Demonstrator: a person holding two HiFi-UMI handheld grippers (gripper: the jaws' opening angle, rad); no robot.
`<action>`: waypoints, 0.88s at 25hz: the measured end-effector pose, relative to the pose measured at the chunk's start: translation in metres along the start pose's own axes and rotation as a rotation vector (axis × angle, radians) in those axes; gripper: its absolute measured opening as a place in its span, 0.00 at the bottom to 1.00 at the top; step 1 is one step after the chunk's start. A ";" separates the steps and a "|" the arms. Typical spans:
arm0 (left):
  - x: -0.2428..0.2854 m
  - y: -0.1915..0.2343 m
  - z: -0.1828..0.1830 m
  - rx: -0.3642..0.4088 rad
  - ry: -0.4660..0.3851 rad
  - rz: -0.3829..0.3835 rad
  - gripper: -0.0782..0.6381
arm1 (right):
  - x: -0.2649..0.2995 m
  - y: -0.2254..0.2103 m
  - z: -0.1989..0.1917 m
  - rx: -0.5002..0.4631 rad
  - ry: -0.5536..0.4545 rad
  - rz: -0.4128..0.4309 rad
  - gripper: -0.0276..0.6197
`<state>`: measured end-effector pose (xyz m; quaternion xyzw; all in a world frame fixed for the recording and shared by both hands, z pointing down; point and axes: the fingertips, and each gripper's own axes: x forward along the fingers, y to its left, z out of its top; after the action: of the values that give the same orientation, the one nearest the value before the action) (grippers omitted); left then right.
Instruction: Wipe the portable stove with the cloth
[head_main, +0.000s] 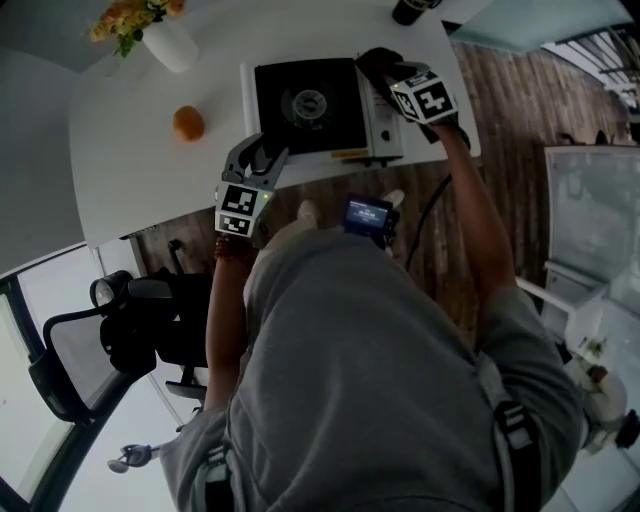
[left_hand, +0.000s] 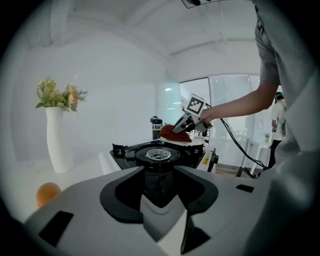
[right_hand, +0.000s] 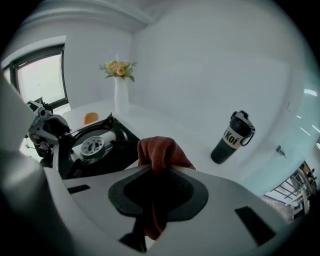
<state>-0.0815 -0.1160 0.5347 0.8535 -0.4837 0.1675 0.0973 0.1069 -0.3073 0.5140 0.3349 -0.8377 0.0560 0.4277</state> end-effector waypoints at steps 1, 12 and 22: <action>0.000 0.000 -0.001 0.010 0.001 0.002 0.37 | 0.009 -0.004 0.002 -0.002 0.020 -0.002 0.14; 0.006 0.005 -0.004 0.003 0.037 0.014 0.37 | 0.035 0.029 0.009 -0.152 0.136 0.073 0.13; 0.005 -0.002 -0.006 -0.042 0.106 -0.035 0.38 | 0.027 0.051 0.006 -0.065 0.087 0.142 0.12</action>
<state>-0.0791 -0.1169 0.5417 0.8497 -0.4661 0.2004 0.1435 0.0607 -0.2845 0.5406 0.2580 -0.8412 0.0734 0.4695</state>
